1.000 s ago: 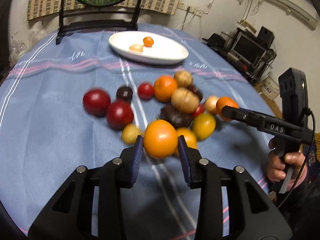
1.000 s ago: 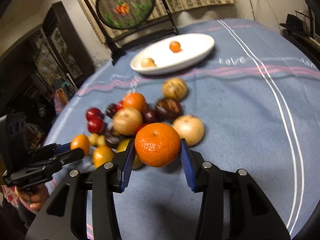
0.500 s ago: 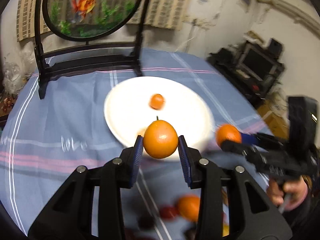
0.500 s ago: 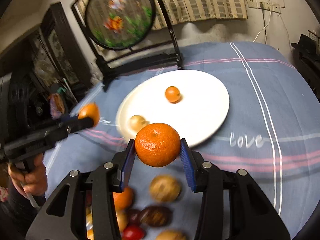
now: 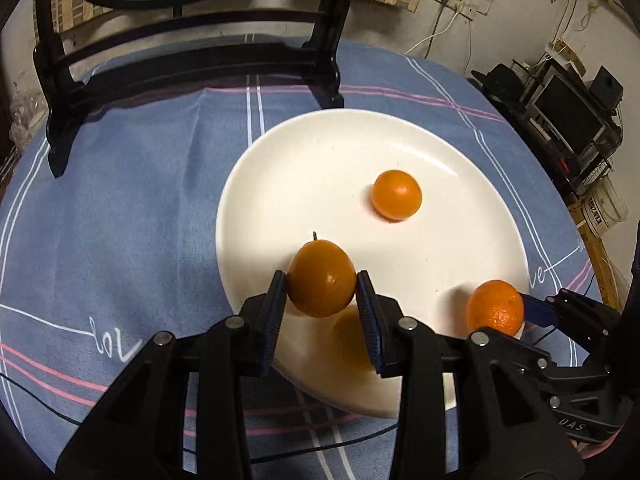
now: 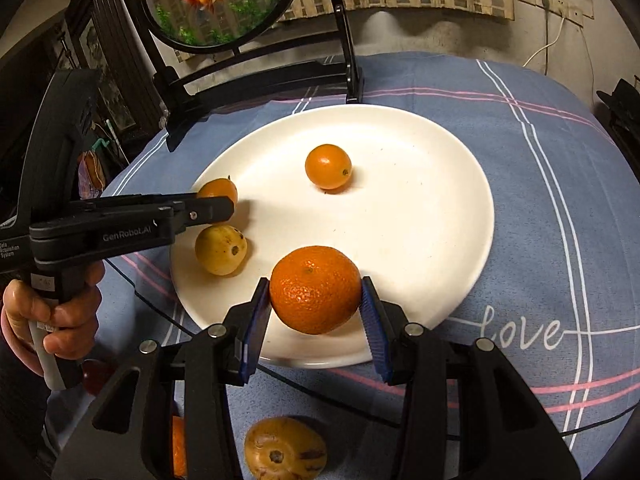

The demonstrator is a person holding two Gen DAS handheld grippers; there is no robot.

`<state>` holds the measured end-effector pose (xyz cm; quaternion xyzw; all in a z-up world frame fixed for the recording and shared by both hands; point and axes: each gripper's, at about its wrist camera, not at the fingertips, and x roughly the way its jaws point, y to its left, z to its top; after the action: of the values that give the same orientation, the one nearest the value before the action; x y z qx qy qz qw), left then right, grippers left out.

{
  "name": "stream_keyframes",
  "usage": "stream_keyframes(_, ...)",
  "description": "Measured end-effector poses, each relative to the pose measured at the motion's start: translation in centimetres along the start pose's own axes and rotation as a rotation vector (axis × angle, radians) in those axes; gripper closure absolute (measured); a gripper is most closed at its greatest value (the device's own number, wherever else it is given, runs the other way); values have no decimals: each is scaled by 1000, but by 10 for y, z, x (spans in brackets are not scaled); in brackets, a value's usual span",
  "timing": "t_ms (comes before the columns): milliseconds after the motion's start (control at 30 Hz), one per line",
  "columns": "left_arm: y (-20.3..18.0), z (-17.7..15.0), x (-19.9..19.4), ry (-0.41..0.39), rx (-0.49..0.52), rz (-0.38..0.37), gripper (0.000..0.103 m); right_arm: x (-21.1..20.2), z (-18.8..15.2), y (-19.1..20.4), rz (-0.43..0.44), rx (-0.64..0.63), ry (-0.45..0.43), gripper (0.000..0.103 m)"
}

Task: Organize fruits
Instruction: 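Lower both fruits onto the white plate and open both tools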

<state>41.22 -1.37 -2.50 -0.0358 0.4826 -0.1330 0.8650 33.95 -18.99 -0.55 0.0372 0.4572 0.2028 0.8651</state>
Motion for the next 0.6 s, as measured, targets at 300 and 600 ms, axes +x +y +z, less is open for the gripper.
stream_keyframes(300, -7, -8, -36, -102, 10, 70, 32, -8, 1, 3, -4, 0, -8, 51)
stream_keyframes(600, -5, -107, -134, -251, -19, 52, 4, -80, -53, -9, 20, 42, -137, 46)
